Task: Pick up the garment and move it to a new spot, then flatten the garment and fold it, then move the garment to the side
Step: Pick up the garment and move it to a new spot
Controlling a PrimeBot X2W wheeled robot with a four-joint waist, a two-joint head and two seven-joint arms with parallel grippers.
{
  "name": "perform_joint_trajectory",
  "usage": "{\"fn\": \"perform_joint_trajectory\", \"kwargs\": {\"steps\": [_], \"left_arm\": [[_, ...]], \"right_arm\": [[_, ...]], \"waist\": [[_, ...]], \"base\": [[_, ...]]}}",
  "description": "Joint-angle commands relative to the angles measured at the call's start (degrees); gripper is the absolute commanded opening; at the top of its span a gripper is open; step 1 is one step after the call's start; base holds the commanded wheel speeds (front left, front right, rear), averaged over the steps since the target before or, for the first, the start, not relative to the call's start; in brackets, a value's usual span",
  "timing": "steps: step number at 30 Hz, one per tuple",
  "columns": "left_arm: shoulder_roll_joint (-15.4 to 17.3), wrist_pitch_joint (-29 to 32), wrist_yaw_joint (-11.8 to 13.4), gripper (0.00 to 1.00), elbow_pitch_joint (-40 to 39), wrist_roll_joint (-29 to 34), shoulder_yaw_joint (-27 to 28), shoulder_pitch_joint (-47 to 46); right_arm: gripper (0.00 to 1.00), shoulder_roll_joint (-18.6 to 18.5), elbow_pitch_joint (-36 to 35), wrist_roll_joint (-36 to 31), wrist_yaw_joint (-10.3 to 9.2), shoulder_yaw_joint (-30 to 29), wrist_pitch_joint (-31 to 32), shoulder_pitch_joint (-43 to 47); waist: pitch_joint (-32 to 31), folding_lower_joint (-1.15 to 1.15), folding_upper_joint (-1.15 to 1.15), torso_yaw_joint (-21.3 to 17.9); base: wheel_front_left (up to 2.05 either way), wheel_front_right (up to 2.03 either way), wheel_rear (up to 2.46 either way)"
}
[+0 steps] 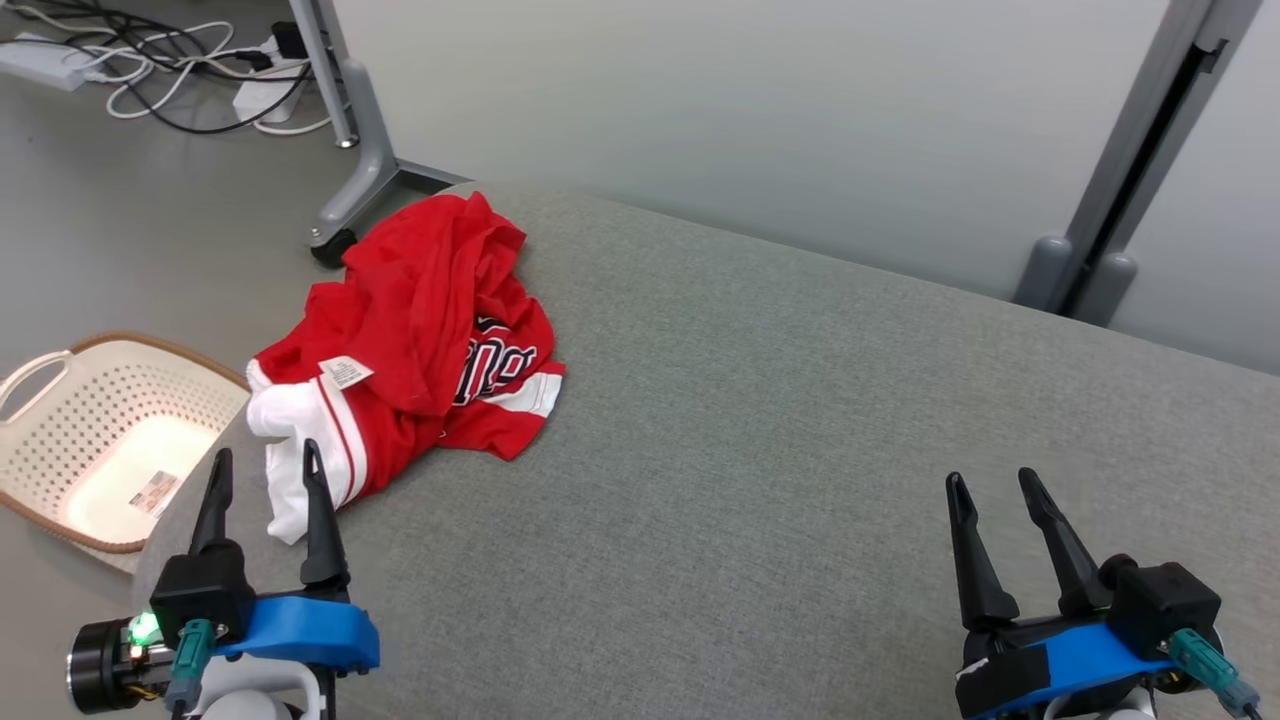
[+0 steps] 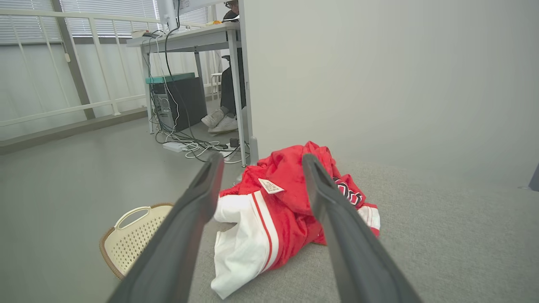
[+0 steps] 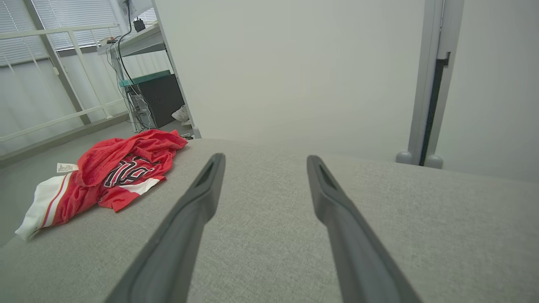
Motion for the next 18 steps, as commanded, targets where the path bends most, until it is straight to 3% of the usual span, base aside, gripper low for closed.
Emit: {"fn": "perform_joint_trajectory", "kwargs": {"steps": [1,10,18], "left_arm": [[0.46,-0.16,0.40,1.00,-0.34,-0.13,0.26,0.21],[1.39,-0.17,0.29,1.00,-0.50,-0.89,1.36,-0.16],[6.31,-0.16,-1.14,1.00,-0.12,-2.02,4.28,-7.86]], "right_arm": [[1.00,-0.30,0.02,-0.29,0.03,0.05,-0.02,-0.35],[1.00,-0.31,0.31,-0.75,0.02,0.75,-0.02,-1.06],[1.00,-0.30,-0.60,-3.36,0.02,0.49,-0.03,-3.17]], "waist": [[0.38,0.00,0.00,0.73],[0.82,0.00,0.00,0.43],[4.57,0.00,0.00,-3.60]], "base": [[0.00,0.00,0.00],[0.00,0.00,0.00],[0.00,0.00,0.00]]}}
